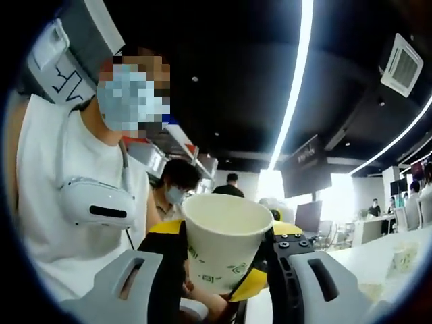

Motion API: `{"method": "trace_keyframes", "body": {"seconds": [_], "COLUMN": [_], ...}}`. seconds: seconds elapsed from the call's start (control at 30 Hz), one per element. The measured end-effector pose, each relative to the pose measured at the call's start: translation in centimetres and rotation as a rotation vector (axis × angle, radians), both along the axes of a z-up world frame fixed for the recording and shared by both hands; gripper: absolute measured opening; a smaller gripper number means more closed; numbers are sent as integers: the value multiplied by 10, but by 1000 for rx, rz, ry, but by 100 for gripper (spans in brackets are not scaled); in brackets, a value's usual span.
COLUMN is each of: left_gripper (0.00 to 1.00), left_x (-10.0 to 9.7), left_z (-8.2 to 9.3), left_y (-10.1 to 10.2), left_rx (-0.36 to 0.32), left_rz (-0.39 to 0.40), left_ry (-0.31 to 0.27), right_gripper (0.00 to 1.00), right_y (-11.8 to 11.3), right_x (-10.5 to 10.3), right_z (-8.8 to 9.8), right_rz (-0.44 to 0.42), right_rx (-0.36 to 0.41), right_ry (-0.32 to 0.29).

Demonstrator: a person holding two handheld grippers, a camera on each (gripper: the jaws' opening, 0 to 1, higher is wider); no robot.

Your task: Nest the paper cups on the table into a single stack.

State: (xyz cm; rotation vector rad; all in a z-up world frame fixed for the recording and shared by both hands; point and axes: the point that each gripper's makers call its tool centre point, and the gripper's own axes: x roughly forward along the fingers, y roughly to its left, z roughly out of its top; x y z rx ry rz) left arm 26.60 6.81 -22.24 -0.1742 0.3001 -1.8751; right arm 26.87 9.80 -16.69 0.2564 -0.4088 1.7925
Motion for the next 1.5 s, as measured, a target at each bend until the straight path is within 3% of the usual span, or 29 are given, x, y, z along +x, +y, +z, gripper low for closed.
{"method": "trace_keyframes", "body": {"seconds": [0.2,0.47,0.57,0.67,0.73,0.9,1.07,1.17,1.37,1.5], "left_gripper": [43,58,59,58,58,56,55,53,51,49], "left_x": [28,73,90,98,99,96,91,82,81,81], "left_z": [1,4,5,4,0,-21,-31,-30,-35,-36], "left_y": [6,30,46,58,63,68,75,77,88,91], "left_rx": [-29,-1,24,27,26,62,65,20,6,-1], "left_rz": [163,504,660,774,821,873,907,902,939,944], "left_ry": [-76,-229,-300,-324,-306,-295,-290,-261,-241,-222], "right_gripper": [46,46,46,46,46,46,46,47,47,47], "right_y": [-2,-14,-19,-24,-23,-11,5,15,24,24], "right_x": [17,50,66,98,117,156,180,189,203,204], "right_z": [-3,0,4,7,6,0,-12,-21,-42,-48], "right_rz": [-92,-244,-323,-470,-547,-628,-648,-662,-685,-682], "right_rx": [-27,-57,-57,-81,-109,-158,-210,-250,-311,-312], "right_ry": [3,12,7,1,-8,11,17,0,-14,1]}}
